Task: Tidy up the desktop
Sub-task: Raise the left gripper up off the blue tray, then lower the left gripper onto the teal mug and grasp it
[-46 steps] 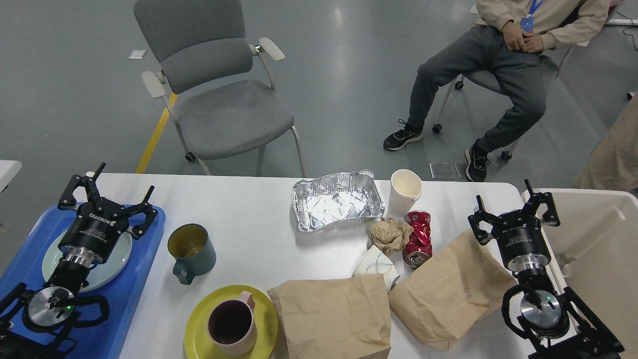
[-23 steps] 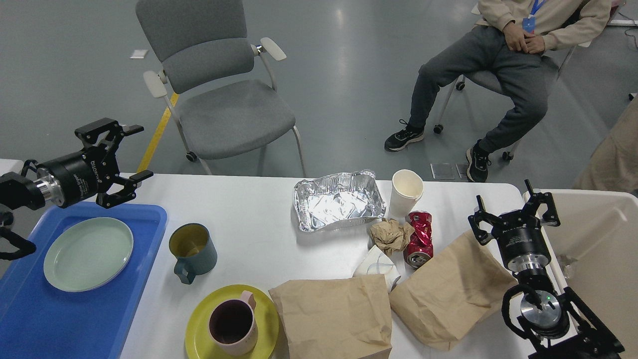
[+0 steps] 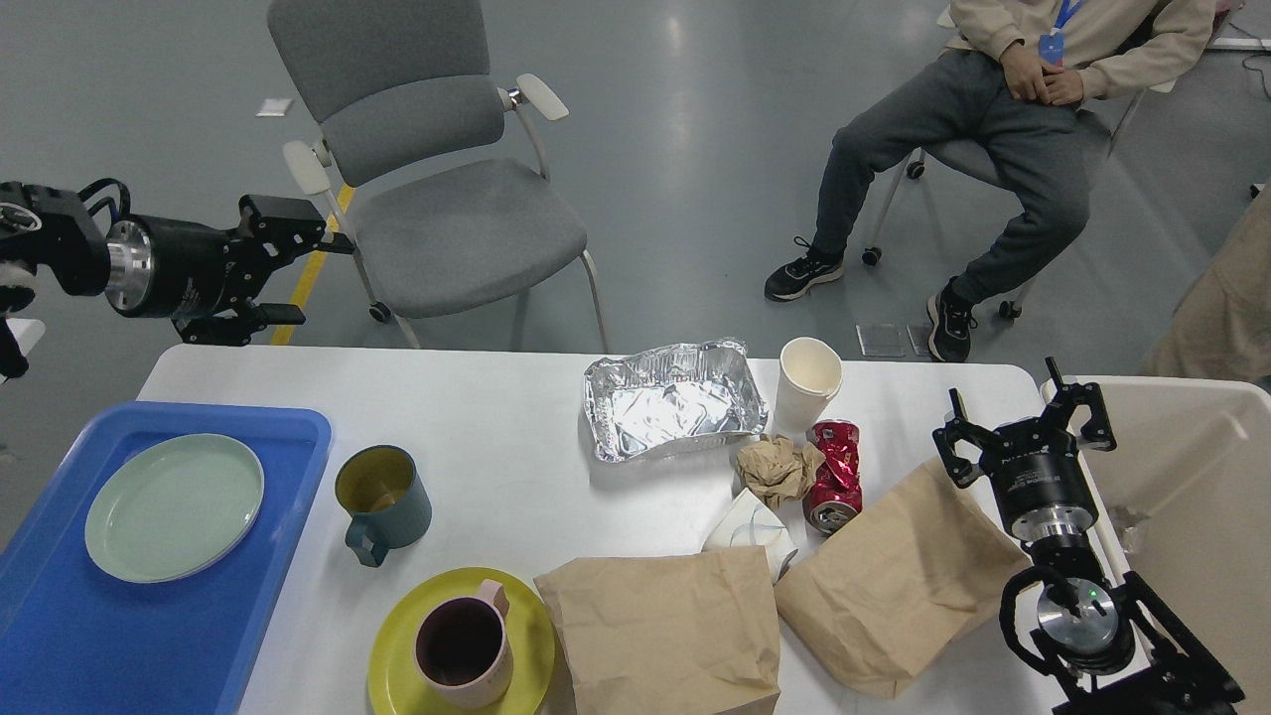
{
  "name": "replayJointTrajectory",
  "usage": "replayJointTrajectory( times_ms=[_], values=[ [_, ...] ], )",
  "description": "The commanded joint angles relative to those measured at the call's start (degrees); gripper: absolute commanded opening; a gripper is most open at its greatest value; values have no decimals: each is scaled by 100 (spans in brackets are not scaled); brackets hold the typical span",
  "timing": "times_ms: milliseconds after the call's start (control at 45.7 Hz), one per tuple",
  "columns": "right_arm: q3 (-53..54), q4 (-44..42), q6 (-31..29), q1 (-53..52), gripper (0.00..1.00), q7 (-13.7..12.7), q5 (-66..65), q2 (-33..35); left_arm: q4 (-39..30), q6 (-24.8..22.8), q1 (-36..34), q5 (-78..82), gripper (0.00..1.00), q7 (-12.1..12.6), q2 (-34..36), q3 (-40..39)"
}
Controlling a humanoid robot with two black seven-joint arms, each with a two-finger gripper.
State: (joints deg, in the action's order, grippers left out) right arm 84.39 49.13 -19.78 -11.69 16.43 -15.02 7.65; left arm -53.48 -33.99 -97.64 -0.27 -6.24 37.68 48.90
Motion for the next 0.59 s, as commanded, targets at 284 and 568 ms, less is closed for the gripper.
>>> replayJointTrajectory(
  times_ms=[284,568],
  values=[
    [7,0,0,0,100,0,0,0,-2112,-1119,-3304,-113,98,-18,-2783,2889],
    [-1,-9,0,0,100,0,0,0,-4020,-961,-4913,-368,98,-97,-3329,3213]
  ],
)
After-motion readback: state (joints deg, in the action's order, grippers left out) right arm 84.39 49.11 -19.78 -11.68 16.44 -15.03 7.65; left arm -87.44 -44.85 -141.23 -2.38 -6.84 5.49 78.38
